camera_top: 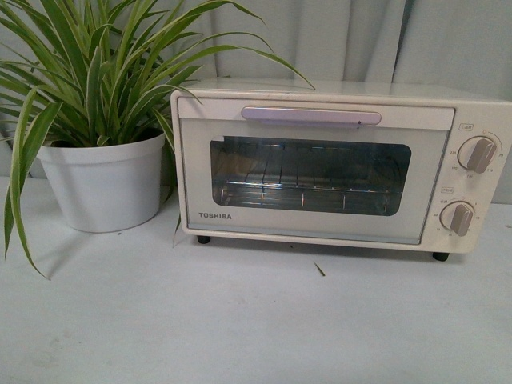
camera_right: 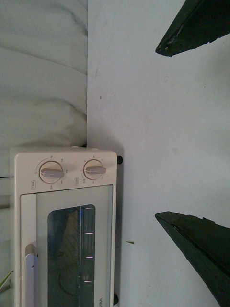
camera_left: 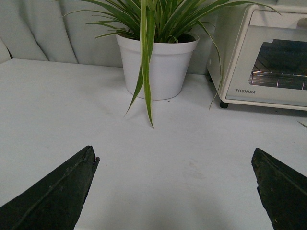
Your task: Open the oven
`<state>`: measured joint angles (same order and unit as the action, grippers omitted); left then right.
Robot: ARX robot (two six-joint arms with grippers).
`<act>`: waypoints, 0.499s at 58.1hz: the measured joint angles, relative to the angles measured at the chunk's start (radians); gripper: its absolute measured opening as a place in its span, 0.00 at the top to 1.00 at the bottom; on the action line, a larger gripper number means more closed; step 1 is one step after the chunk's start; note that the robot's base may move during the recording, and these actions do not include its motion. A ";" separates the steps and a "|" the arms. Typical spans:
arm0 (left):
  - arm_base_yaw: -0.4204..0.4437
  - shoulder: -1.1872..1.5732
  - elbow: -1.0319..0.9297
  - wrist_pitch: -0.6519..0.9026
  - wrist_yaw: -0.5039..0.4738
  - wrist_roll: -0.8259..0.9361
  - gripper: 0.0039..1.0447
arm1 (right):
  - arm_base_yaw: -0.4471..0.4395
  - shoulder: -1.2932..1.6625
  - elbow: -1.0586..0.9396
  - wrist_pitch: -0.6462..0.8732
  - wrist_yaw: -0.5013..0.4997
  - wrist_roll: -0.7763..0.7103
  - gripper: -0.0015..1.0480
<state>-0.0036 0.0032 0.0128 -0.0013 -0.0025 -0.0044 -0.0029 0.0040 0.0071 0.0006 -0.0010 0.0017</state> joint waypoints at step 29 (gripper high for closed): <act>-0.021 0.048 0.034 -0.094 -0.097 -0.067 0.06 | 0.000 0.000 0.000 0.000 0.000 0.000 0.09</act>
<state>-0.0242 0.0509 0.0467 -0.0956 -0.0998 -0.0715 -0.0029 0.0040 0.0071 0.0006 -0.0010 0.0013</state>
